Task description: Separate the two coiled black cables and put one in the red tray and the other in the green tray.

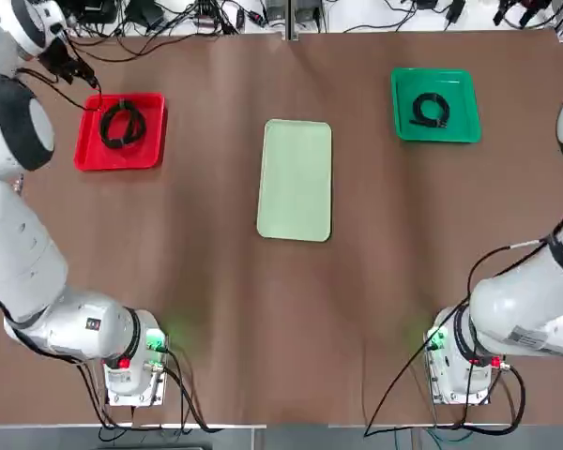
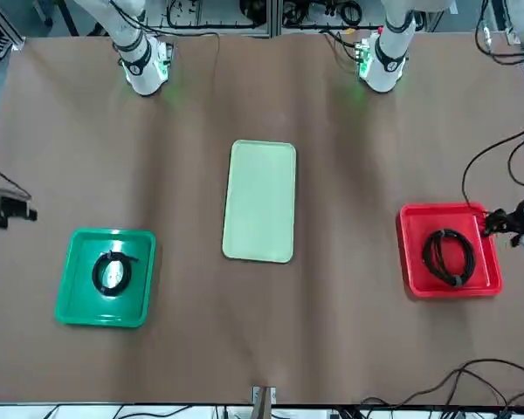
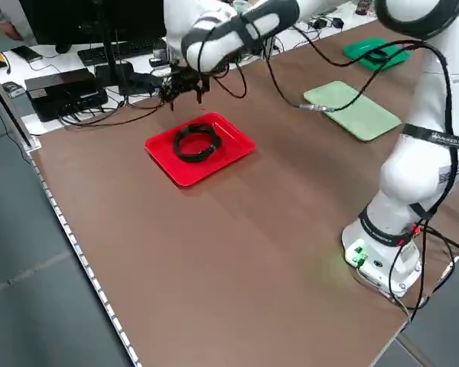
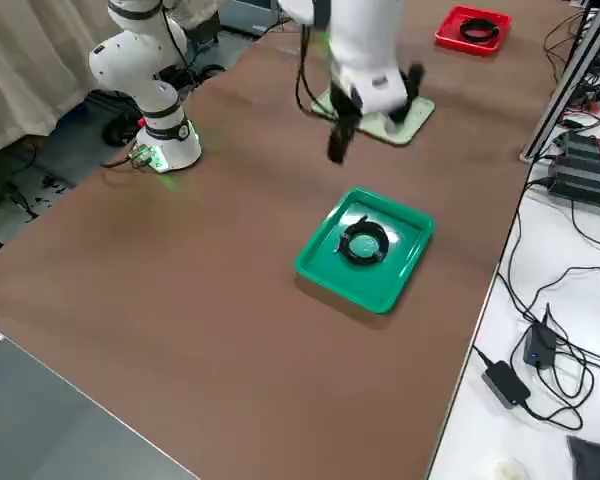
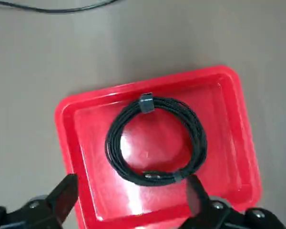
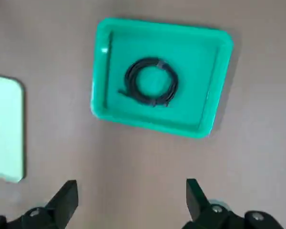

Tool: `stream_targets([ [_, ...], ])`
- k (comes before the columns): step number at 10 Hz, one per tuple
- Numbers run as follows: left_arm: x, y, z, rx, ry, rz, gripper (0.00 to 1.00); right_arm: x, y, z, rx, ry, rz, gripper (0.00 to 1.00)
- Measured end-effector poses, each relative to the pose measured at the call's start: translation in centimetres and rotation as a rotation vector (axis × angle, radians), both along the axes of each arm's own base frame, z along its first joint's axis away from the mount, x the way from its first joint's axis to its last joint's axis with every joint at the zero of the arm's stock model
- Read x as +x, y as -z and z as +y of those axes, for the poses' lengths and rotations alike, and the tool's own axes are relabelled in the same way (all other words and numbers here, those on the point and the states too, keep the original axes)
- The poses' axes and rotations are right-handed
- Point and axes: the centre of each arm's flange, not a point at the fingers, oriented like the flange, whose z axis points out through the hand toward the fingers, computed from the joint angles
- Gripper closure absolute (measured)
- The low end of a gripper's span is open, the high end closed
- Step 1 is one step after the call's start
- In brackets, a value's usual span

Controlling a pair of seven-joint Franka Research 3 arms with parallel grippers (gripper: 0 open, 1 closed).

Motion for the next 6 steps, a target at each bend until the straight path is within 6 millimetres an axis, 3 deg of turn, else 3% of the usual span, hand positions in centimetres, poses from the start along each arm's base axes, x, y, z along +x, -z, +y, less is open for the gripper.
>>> stream_targets([
  [1,0.0,-3.1,-2.6,0.009,-0.036,-0.005,0.00,-1.7,-3.1,1.7,-0.032,0.006,0.008,0.00],
  [3,-0.1,-9.0,-9.9,-0.006,-0.114,-0.023,0.00,-4.9,-8.1,6.9,-0.089,0.037,0.006,0.00],
  [4,-0.4,-12.2,-13.7,-0.001,-0.147,-0.002,0.00,-6.6,-9.8,10.4,-0.114,0.074,0.013,0.00],
  [5,-0.8,-14.9,-15.7,0.006,-0.169,0.036,0.00,-7.9,-10.6,12.1,-0.125,0.090,0.018,0.00],
  [6,-1.2,-18.3,-17.2,0.014,-0.188,0.063,0.00,-9.0,-11.3,12.5,-0.127,0.097,0.017,0.00],
])
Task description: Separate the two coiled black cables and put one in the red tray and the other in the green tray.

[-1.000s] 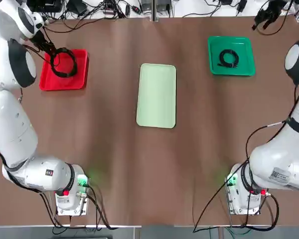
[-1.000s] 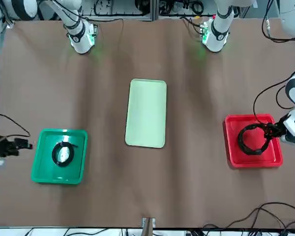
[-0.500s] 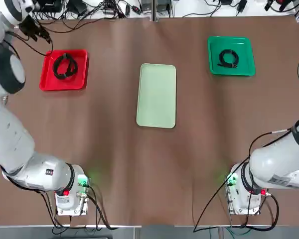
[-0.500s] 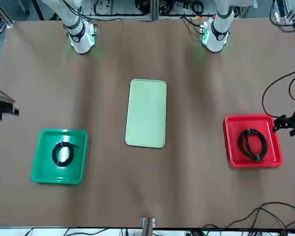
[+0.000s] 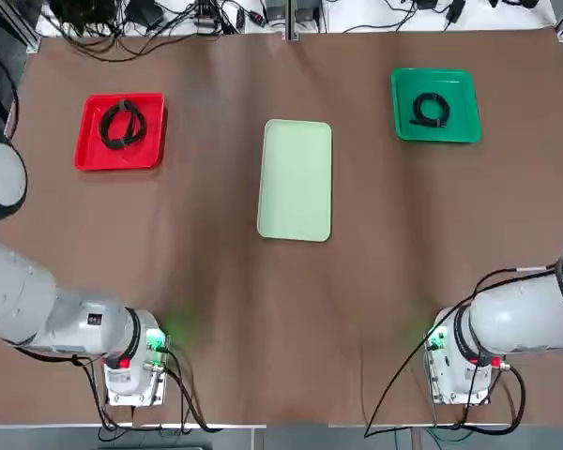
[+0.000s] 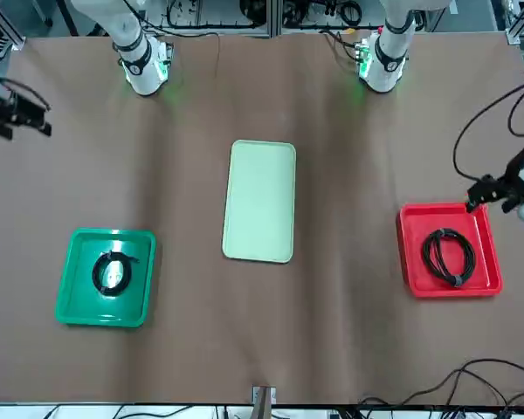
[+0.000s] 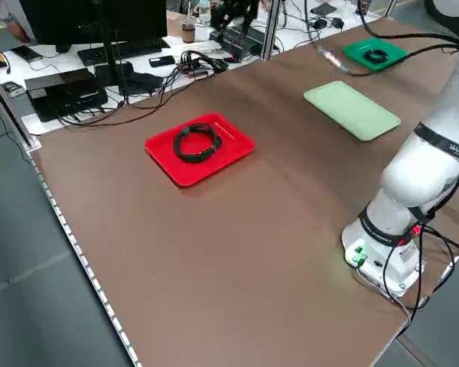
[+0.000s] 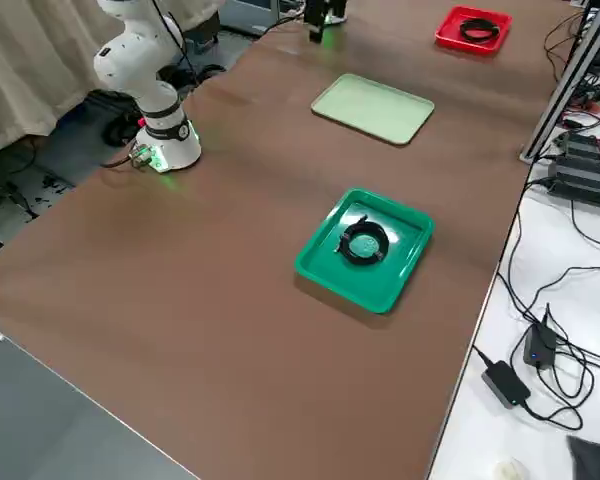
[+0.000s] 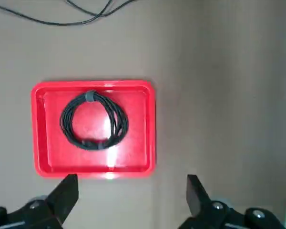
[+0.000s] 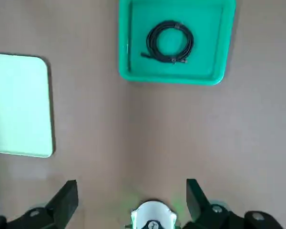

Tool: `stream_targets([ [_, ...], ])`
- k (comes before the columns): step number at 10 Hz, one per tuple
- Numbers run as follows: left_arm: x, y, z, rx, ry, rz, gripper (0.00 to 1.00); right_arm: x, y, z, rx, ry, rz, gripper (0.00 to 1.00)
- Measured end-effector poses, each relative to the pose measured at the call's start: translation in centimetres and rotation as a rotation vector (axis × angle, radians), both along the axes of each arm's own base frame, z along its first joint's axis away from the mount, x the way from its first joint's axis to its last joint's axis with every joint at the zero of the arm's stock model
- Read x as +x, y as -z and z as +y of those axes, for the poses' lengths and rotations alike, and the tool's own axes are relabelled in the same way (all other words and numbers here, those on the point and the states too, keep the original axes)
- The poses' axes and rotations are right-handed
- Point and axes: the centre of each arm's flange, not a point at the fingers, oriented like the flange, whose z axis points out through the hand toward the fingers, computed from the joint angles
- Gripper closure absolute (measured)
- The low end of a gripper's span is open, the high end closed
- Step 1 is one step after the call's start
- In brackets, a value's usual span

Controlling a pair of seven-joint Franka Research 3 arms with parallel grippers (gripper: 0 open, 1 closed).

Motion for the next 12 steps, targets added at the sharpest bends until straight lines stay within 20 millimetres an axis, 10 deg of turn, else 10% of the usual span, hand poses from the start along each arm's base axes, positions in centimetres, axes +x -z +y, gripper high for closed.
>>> stream_targets([
  [3,-1.5,-6.2,-3.3,0.004,-0.008,0.036,0.00,-1.2,-0.8,0.6,-0.006,0.019,-0.010,0.00],
  [12,-2.2,-5.9,-4.0,0.003,0.007,0.094,0.00,-0.2,2.3,-2.2,-0.014,0.095,-0.008,0.00],
])
